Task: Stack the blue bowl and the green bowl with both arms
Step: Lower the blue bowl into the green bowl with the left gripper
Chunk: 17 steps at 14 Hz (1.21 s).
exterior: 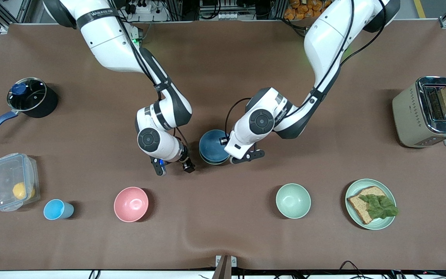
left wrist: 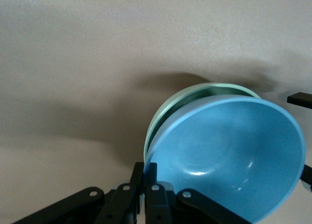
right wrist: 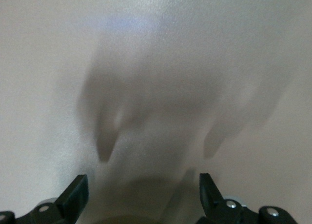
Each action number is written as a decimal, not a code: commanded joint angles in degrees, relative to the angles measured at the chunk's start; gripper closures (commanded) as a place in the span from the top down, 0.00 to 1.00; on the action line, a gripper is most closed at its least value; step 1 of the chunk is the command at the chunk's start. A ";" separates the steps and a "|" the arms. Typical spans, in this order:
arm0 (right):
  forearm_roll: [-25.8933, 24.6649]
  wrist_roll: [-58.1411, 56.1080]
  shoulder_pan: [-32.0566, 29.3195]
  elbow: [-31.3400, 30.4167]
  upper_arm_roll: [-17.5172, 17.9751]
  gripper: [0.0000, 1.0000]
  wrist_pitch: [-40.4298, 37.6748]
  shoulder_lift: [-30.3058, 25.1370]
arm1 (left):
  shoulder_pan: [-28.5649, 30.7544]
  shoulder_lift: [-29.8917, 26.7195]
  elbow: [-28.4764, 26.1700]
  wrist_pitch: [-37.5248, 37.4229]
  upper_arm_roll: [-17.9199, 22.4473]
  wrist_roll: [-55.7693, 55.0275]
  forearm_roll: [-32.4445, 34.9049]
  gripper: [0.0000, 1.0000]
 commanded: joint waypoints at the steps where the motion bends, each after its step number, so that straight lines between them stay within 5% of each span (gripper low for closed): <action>1: 1.04 1.19 0.45 1.06 -0.09 1.00 0.24 0.52 | -0.82 1.28 1.71 0.75 0.54 -0.25 1.22 0.00; 7: 0.34 0.85 0.45 1.15 -0.18 1.00 0.24 0.44 | -3.10 2.42 1.80 2.86 2.74 -0.08 1.40 0.00; 9: 0.16 0.40 -0.07 1.15 -0.18 1.00 0.07 0.09 | -3.19 2.42 1.80 2.86 2.91 0.01 1.40 0.27; 11: -0.72 0.23 -0.34 1.23 -0.18 1.00 -0.02 -0.09 | -3.10 2.25 1.89 2.86 2.91 -0.43 1.31 0.82; 12: -0.98 0.23 -0.34 1.23 -0.18 1.00 -0.02 -0.09 | -3.01 1.72 1.80 2.86 2.91 -0.26 1.57 1.00; 17: -3.00 -10.65 -2.09 1.41 -0.18 1.00 -4.21 -1.40 | 0.23 -6.61 0.66 -0.02 3.70 -0.61 3.68 1.00</action>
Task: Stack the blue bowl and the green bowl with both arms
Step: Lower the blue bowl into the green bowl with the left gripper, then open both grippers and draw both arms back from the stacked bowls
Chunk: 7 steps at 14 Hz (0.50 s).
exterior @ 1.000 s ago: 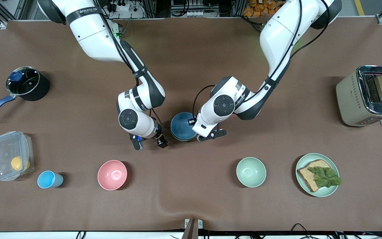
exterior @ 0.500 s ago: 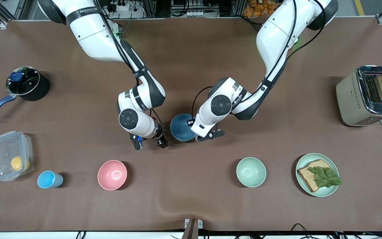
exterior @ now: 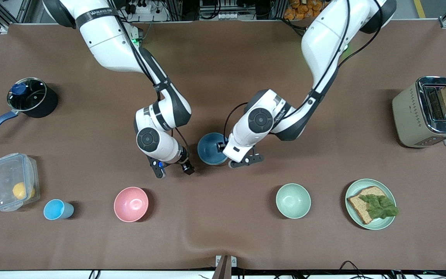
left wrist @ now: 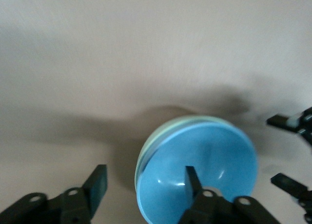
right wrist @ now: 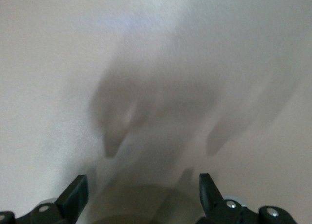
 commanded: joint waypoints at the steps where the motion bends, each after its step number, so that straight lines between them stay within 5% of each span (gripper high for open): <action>1: -1.50 -7.30 -2.02 0.43 0.42 1.00 -5.13 -2.37 | 3.24 -8.26 -2.03 -5.94 0.71 -0.72 1.66 1.00; 7: -2.91 -34.88 -10.10 0.52 -0.20 1.00 -19.37 -13.34 | 13.52 -25.13 -3.44 -26.69 0.62 1.73 7.72 1.00</action>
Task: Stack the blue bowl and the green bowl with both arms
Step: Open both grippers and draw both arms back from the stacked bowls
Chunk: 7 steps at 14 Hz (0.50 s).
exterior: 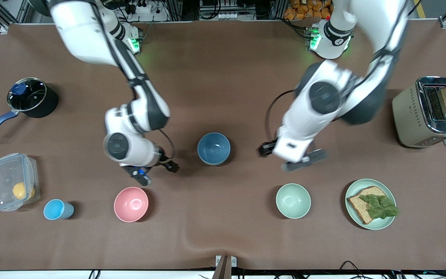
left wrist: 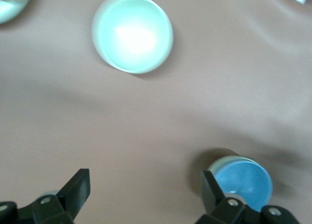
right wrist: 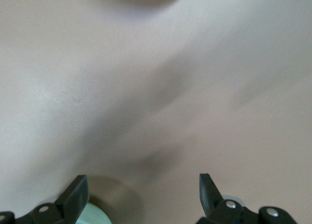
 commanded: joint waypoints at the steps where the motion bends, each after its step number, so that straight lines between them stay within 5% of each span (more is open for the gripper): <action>1: -1.05 -12.56 -4.18 -1.70 0.80 1.00 -5.98 -8.15 | 5.40 -8.06 -3.49 -6.69 -0.27 4.67 1.81 1.00; 5: -6.66 -31.37 -9.10 -1.97 0.88 1.00 -17.40 -18.88 | 13.67 -14.39 -5.50 -12.61 -0.54 21.88 0.41 1.00; 7: -8.96 -41.48 -11.82 -2.23 0.80 1.00 -20.85 -23.98 | 13.95 -19.39 -10.07 -12.52 3.04 29.11 -0.82 1.00</action>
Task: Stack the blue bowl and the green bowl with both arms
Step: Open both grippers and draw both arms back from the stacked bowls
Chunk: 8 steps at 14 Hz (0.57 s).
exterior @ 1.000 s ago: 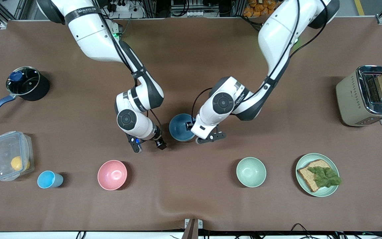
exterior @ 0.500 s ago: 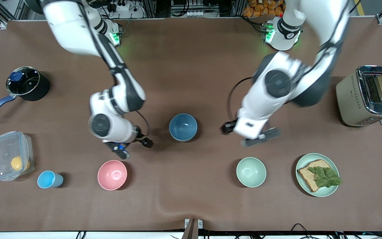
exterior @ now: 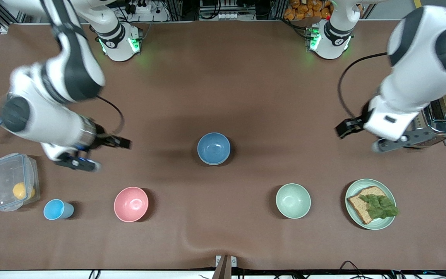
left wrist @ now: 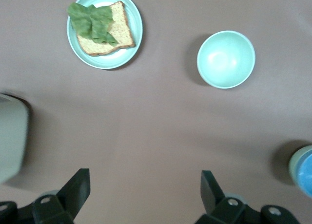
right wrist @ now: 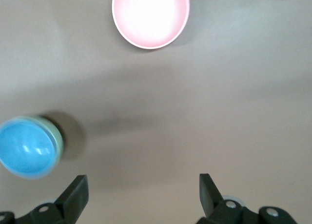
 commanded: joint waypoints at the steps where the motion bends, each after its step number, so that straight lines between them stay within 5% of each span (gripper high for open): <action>1: -3.70 -12.34 -4.08 -2.65 0.95 1.00 -2.79 -7.96 | 0.07 -8.14 -7.96 0.25 4.91 8.41 -2.60 1.00; 4: -8.79 -19.91 -7.51 -2.73 1.04 1.00 -4.82 -14.03 | -0.02 -11.15 -9.39 -1.06 8.00 13.01 -3.23 1.00; 8: -9.69 -21.87 -11.38 -2.73 1.04 1.00 -5.70 -18.08 | -0.28 -11.15 -7.29 -3.77 8.18 14.51 -3.49 1.00</action>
